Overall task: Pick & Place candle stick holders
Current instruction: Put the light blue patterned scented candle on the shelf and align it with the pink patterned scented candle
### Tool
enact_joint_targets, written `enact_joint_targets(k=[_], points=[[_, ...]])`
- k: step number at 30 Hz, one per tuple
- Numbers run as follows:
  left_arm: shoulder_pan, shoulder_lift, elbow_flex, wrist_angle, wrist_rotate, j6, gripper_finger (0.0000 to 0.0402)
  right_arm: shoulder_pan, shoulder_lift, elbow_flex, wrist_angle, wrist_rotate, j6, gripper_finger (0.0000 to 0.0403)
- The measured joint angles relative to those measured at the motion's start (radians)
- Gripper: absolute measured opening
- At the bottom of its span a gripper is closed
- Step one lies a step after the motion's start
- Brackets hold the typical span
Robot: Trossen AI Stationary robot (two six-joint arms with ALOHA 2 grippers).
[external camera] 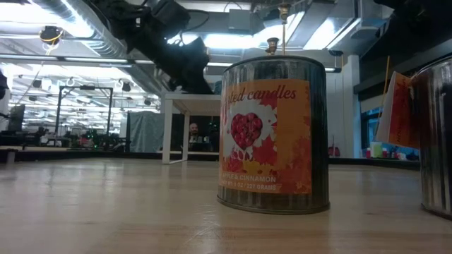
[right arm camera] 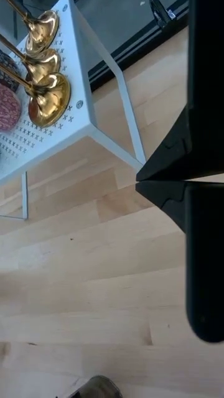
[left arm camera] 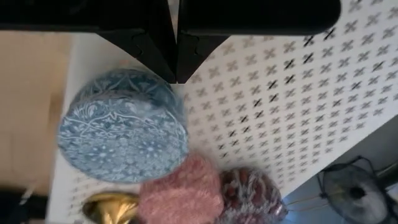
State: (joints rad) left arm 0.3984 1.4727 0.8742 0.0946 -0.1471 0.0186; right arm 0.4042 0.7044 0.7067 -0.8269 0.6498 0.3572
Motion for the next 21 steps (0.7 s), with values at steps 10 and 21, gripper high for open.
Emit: enact_joint_targets(k=[10,21], points=[[-0.021,0.000,0.000,0.068,0.002,-0.014,0.0001,0.000,0.000,0.000,0.000,-0.008,0.001,0.0001],[-0.026,0.000,0.000,0.096,0.103,-0.059,0.0003,0.000,0.000,0.000,0.000,-0.010,0.001,0.0001]])
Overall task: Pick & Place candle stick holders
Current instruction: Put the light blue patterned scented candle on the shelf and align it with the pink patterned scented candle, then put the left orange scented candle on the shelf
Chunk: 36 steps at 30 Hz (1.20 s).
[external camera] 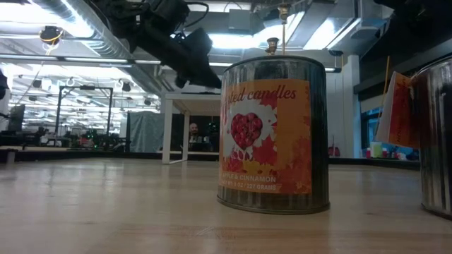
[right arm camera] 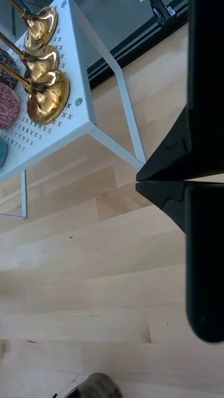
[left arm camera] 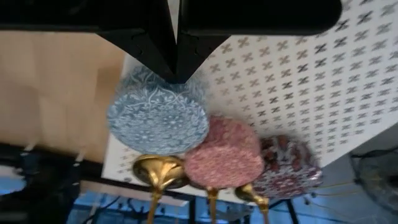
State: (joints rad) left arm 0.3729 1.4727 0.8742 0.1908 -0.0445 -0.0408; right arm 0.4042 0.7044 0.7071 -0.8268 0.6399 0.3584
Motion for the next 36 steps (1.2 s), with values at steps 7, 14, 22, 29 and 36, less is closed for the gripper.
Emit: enact_joint_targets(k=[7,14,22,29,36], points=[[-0.011,0.045,0.000,0.079,0.048,-0.016,0.0002,0.000,0.000,0.000,0.000,0.000,0.000,0.0001],[-0.011,0.063,0.000,0.093,0.043,-0.017,0.0001,0.000,0.000,0.000,0.000,-0.022,0.000,0.0001],[-0.011,0.063,0.000,0.143,0.094,-0.025,0.0001,0.000,0.000,0.000,0.000,-0.024,0.000,0.0001],[-0.009,0.062,0.000,0.150,0.097,-0.001,0.0001,0.000,-0.010,0.000,0.002,-0.064,-0.007,0.0001],[-0.012,-0.087,-0.001,-0.021,0.138,0.111,0.0002,0.000,-0.082,0.000,0.061,-0.173,-0.110,0.0001]])
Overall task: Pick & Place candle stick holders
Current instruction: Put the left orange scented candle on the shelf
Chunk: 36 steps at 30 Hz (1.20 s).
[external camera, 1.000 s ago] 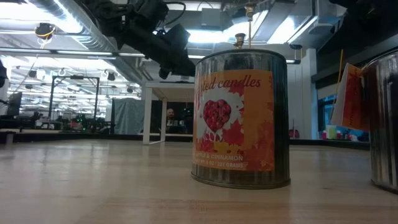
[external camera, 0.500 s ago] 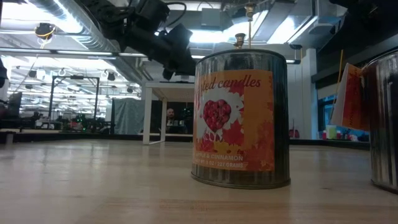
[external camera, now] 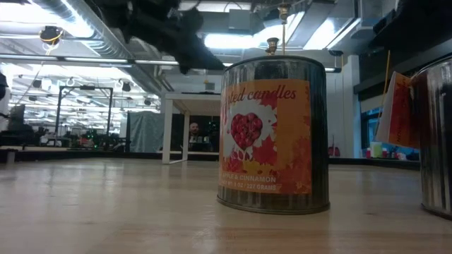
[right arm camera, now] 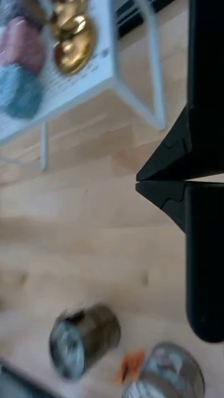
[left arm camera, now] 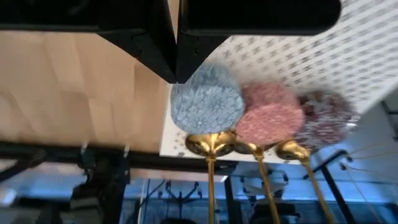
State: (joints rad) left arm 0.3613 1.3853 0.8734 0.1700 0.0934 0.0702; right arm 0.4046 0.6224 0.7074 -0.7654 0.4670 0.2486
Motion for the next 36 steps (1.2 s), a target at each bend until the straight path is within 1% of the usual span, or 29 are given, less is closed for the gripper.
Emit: enact_joint_targets(k=[3,6,11,15,19,22,26,28,32,34,36], points=[[0.001,-0.101,0.000,-0.118,-0.010,0.051,0.0001,0.000,-0.033,-0.003,0.042,-0.033,-0.067,0.0001],[0.001,-0.216,-0.025,-0.188,-0.013,0.111,0.0002,0.000,-0.077,-0.051,0.110,-0.038,-0.129,0.0001],[0.000,-0.432,-0.197,-0.149,-0.007,0.144,0.0002,0.000,-0.170,-0.184,0.285,-0.104,-0.185,0.0001],[0.000,-0.594,-0.337,-0.069,0.021,0.113,0.0002,0.000,-0.232,-0.244,0.426,-0.195,-0.288,0.0001],[0.000,-0.724,-0.430,-0.018,0.079,0.060,0.0001,-0.018,-0.268,-0.291,0.545,-0.309,-0.371,0.0001],[0.000,-0.793,-0.475,-0.014,0.116,0.046,0.0004,-0.051,-0.284,-0.343,0.620,-0.388,-0.411,0.0001],[0.000,-0.859,-0.517,-0.017,0.119,0.044,0.0005,-0.102,-0.298,-0.418,0.700,-0.405,-0.422,0.0001],[0.000,-0.881,-0.537,-0.017,0.119,0.044,0.0003,-0.129,-0.305,-0.461,0.750,-0.432,-0.423,0.0001],[0.000,-0.912,-0.585,-0.009,0.119,0.033,0.0001,-0.179,-0.335,-0.531,0.852,-0.523,-0.436,0.0001],[0.000,-0.920,-0.597,-0.008,0.119,0.007,0.0003,-0.201,-0.354,-0.554,0.862,-0.551,-0.440,0.0001],[0.000,-0.923,-0.605,-0.008,0.119,-0.021,0.0005,-0.221,-0.369,-0.565,0.855,-0.557,-0.438,0.0001]])
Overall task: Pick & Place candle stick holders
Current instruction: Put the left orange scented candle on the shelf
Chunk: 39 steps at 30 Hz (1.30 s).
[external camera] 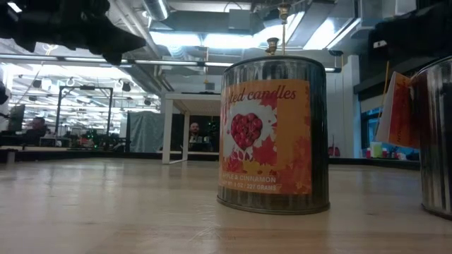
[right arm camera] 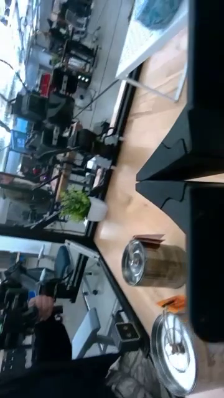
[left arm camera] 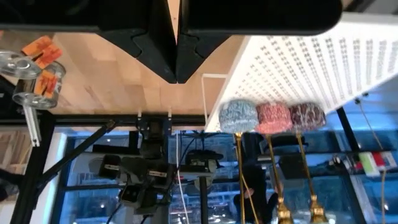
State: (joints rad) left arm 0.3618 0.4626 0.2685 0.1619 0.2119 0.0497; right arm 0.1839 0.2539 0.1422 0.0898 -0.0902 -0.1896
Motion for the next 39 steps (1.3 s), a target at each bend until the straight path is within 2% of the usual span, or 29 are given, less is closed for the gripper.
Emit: enact_joint_targets(k=[5,9,13,17,21,26,33,39], points=[[0.000,0.000,0.000,0.000,0.000,-0.048,0.0004,-0.057,-0.047,-0.064,-0.006,0.000,0.006,0.0001],[0.000,-0.001,0.000,0.000,0.000,-0.078,0.0002,-0.098,-0.095,-0.135,0.063,-0.037,0.015,0.0001],[0.000,0.000,0.000,0.023,-0.007,-0.053,0.0006,-0.133,-0.128,-0.134,-0.005,-0.068,0.017,0.0001],[-0.003,0.005,0.000,0.081,-0.007,-0.083,0.0019,-0.160,-0.139,-0.134,-0.058,-0.041,0.014,0.0001],[-0.019,0.042,0.031,0.061,-0.012,-0.097,0.0051,-0.174,-0.138,-0.134,-0.068,0.016,-0.013,0.0001],[-0.070,0.154,0.141,-0.039,-0.054,-0.067,0.0107,-0.177,-0.138,-0.134,-0.079,0.109,0.011,0.0001],[-0.194,0.334,0.296,-0.109,-0.066,0.005,0.0191,-0.177,-0.138,-0.133,-0.078,0.065,0.017,0.0001],[-0.344,0.515,0.410,-0.166,-0.168,-0.010,0.0245,-0.177,-0.138,-0.133,-0.076,0.064,0.017,0.0001]])
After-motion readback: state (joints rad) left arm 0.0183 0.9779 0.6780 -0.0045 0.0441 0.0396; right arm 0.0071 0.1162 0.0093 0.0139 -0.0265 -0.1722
